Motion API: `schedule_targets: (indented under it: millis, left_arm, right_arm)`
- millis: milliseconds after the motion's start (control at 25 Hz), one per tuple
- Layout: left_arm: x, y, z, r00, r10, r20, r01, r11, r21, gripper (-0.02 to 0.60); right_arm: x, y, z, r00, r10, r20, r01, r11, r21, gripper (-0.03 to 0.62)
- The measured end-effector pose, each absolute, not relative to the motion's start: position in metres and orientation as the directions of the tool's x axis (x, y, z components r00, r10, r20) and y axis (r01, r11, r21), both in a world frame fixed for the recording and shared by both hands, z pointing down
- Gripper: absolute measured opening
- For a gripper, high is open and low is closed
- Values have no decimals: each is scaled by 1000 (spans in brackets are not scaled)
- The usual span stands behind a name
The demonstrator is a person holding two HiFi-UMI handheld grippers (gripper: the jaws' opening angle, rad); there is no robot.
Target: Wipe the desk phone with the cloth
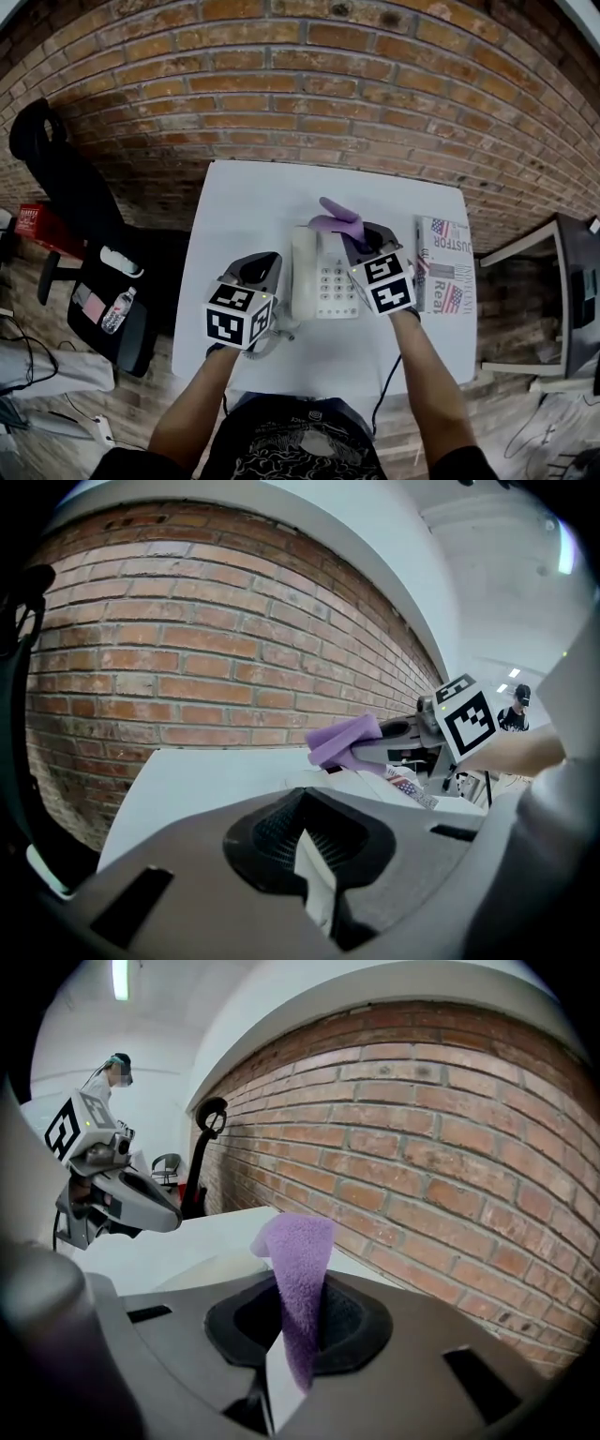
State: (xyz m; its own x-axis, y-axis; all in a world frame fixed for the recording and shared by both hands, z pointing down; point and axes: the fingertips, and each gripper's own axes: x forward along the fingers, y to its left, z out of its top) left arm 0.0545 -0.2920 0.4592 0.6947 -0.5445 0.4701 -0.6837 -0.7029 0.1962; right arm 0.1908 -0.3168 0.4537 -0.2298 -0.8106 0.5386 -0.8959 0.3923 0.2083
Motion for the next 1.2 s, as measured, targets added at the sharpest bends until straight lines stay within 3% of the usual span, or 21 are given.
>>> schedule_targets:
  millis: [480,1200]
  left_arm:
    - [51,-258,456,612,-632,476,-772,-610,182,6]
    - [39,-207,456,505,-726,466,-856,-491,163,6]
  right_arm:
    - [171,-298,492,-386,-693,609,-837,541,86,48]
    - [155,-256,507,-486,-607,629,-755,654,48,49]
